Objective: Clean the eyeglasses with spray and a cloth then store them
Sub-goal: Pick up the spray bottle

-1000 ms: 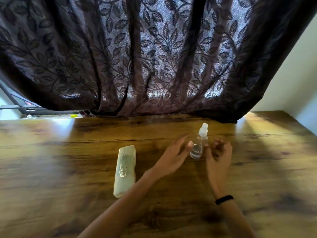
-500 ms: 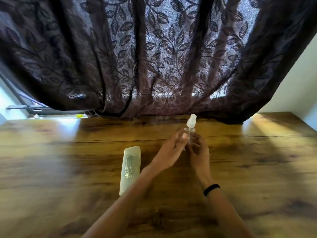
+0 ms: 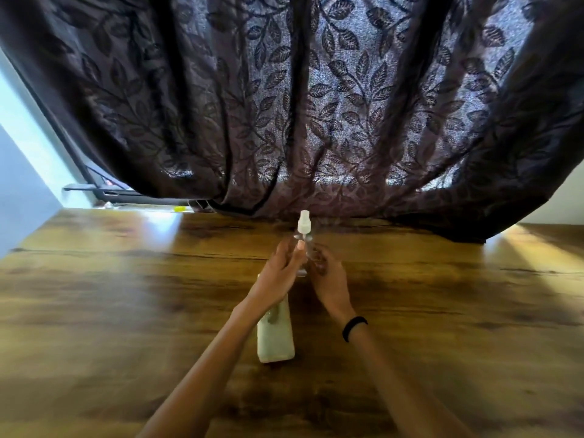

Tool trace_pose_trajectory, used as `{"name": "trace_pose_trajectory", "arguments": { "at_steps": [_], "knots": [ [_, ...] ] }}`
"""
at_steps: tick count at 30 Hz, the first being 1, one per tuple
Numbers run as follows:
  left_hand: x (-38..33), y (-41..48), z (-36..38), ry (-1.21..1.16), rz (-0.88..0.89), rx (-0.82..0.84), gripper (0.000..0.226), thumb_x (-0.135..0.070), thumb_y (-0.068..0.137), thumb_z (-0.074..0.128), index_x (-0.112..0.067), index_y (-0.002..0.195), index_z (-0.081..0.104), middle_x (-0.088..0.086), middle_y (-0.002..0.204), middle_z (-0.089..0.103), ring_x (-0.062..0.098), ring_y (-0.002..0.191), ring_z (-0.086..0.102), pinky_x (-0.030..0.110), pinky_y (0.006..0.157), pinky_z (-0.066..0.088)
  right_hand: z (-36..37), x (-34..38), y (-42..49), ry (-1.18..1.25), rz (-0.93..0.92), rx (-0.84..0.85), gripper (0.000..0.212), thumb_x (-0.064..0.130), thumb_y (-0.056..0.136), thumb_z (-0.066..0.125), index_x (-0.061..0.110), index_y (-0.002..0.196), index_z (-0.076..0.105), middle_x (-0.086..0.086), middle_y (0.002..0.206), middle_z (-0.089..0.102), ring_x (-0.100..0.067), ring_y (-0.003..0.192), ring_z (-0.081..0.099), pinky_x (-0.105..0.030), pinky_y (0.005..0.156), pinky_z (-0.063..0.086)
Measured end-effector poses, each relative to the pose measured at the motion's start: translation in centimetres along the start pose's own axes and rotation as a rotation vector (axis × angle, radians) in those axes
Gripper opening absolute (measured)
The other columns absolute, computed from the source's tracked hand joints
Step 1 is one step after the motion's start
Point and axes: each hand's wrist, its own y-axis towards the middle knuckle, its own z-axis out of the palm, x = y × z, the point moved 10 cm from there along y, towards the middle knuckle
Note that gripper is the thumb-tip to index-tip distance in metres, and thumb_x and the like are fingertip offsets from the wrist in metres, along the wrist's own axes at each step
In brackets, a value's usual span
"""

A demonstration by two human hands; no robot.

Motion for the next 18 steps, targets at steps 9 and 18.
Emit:
{"name": "trace_pose_trajectory", "arguments": {
  "at_steps": [9, 18],
  "knots": [
    [0.58, -0.34, -0.5, 0.086, -0.004, -0.059, 0.036, -0.04, 0.095, 0.034, -0.011, 0.113, 0.046, 0.007, 0.105, 0.059, 0.009, 0.087, 0.058, 0.011, 0.064, 0.047, 0.08, -0.2, -0.37, -0.05, 0.009, 0.029, 0.034, 0.012, 0.088, 0.055, 0.018, 0.122, 0.052, 0.007, 0.096, 0.059, -0.001, 0.083, 0.058, -0.011, 0.065, 0.049],
    [0.8, -0.15, 0.01, 0.087, 0.024, -0.055, 0.047, -0.035, 0.096, 0.033, 0.0, 0.126, 0.039, 0.023, 0.109, 0.054, 0.009, 0.076, 0.055, 0.005, 0.061, 0.044, -0.04, 0.07, -0.98, -0.065, 0.024, 0.047, 0.037, 0.01, 0.089, 0.054, 0.017, 0.125, 0.049, 0.002, 0.102, 0.061, -0.012, 0.091, 0.059, -0.023, 0.078, 0.049]
  ]
}}
